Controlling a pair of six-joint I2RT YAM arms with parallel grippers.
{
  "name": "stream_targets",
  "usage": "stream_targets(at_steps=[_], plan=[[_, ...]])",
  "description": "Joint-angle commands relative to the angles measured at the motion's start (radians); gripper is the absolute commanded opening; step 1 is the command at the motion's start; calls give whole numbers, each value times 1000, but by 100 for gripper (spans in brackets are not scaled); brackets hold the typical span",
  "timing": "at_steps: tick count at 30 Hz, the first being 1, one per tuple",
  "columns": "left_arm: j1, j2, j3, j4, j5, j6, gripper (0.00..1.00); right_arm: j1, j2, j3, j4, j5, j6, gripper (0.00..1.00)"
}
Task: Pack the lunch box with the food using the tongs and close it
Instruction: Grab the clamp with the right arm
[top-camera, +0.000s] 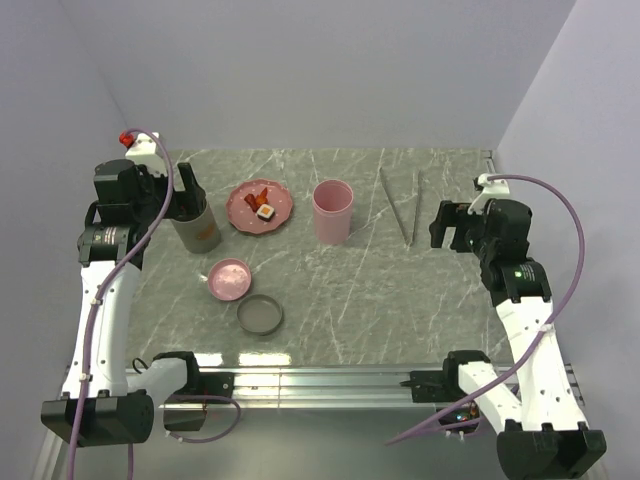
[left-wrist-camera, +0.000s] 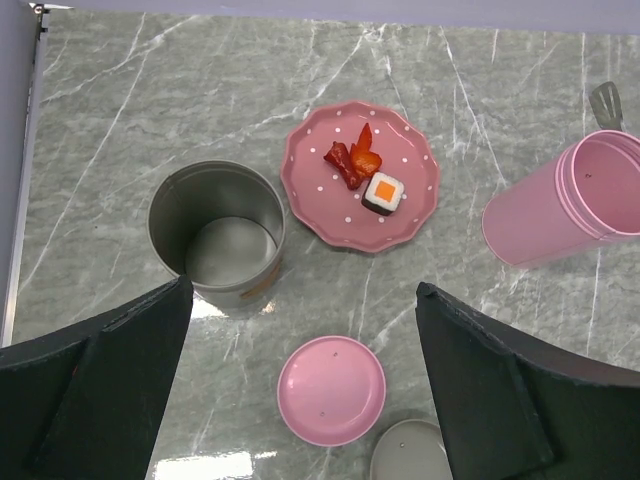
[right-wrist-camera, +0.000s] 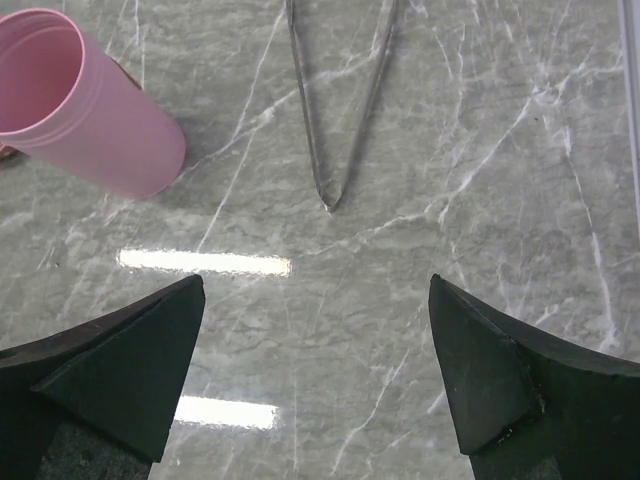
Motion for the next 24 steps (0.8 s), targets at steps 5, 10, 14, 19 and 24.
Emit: stream_targets(at_steps=[5, 10, 14, 19, 24], plan=[[0, -10, 23, 21, -19, -45, 99, -6, 63, -2, 33, 30, 16, 100], [0, -13, 18, 39, -2, -65, 99, -6, 136, 23, 19, 49, 44, 100], [0, -8, 6, 53, -1, -79, 99, -6, 239, 35, 9, 57, 73, 100], [2, 4, 12, 43, -18, -81, 99, 15, 391, 52, -13, 51, 87, 98], [0, -1, 3, 50, -22, -79, 99, 57, 509, 67, 9, 78, 96, 97]])
